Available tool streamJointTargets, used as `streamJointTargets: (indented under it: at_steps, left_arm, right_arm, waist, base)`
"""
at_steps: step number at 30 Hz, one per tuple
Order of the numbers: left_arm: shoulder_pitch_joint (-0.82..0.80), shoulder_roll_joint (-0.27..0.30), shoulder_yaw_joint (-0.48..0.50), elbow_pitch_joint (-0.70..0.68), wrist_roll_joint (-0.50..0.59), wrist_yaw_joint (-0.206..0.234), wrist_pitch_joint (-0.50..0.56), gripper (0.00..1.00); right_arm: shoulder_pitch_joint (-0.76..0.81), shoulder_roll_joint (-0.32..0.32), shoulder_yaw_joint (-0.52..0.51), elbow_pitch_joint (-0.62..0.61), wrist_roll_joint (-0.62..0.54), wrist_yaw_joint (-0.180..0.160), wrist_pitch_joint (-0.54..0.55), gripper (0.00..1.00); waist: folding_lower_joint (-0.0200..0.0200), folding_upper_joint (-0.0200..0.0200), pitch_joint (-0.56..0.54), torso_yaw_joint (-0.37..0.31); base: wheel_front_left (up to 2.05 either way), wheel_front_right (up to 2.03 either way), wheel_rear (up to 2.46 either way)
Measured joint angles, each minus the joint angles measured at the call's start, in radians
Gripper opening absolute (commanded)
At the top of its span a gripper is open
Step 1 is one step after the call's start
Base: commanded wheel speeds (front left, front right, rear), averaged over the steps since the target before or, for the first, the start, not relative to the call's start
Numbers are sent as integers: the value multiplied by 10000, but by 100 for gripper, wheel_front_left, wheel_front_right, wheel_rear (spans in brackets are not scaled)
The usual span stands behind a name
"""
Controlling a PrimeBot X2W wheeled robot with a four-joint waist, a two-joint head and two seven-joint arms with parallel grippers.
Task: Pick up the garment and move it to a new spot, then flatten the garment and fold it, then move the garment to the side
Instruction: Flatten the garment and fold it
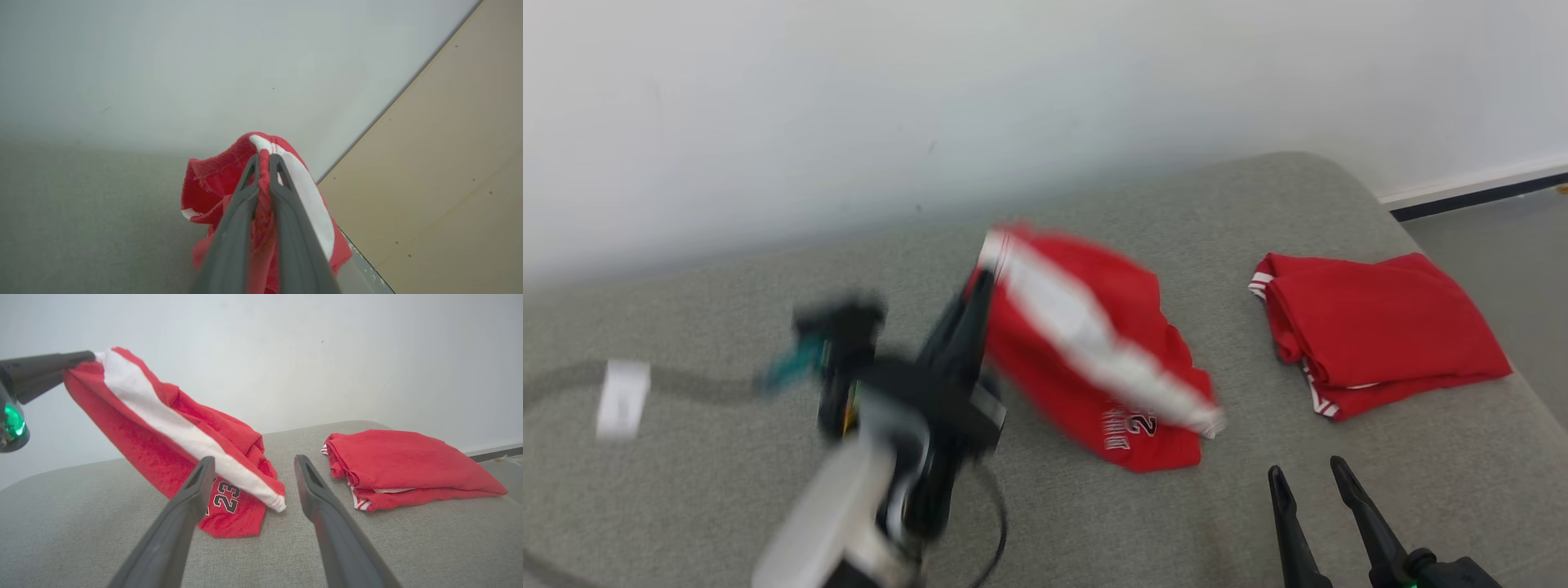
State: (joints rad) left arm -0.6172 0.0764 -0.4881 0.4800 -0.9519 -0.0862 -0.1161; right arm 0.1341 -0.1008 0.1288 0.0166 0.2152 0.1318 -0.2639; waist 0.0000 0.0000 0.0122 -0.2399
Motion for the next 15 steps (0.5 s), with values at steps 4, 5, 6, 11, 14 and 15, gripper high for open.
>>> streamJointTargets:
  at_steps: [4,5,6,11,14,15]
  left_arm:
    - [2045,65,581,284,-422,50,-1112,0]
    - [2353,61,836,295,-525,4,-1254,0]
    - [2639,56,1108,270,-543,-27,-1346,0]
    - [4000,-136,2876,-520,-384,-288,-1436,0]
    - [4914,-194,3860,-1139,13,-372,-1453,3]
    - [5175,-213,4004,-1250,128,-374,-1453,20]
  right_arm:
    - [-1,19,-46,-40,-12,0,0,100]
    - [0,13,-33,-38,-31,0,-2,100]
    - [1,12,-33,-38,-33,0,0,100]
    - [12,-46,-40,-21,-36,0,0,100]
    - [89,-105,-35,21,-36,0,0,100]
    - [107,-150,8,58,-36,0,0,100]
  waist:
    - [0,1,167,256]
    - [0,0,200,327]
    - [0,0,229,398]
    - [0,1,274,761]
    - [0,0,214,947]
    - [0,0,187,1009]
  base:
    - [0,0,0]
    - [0,0,0]
    - [0,0,0]
    - [0,0,0]
    - [0,0,0]
    - [0,0,0]
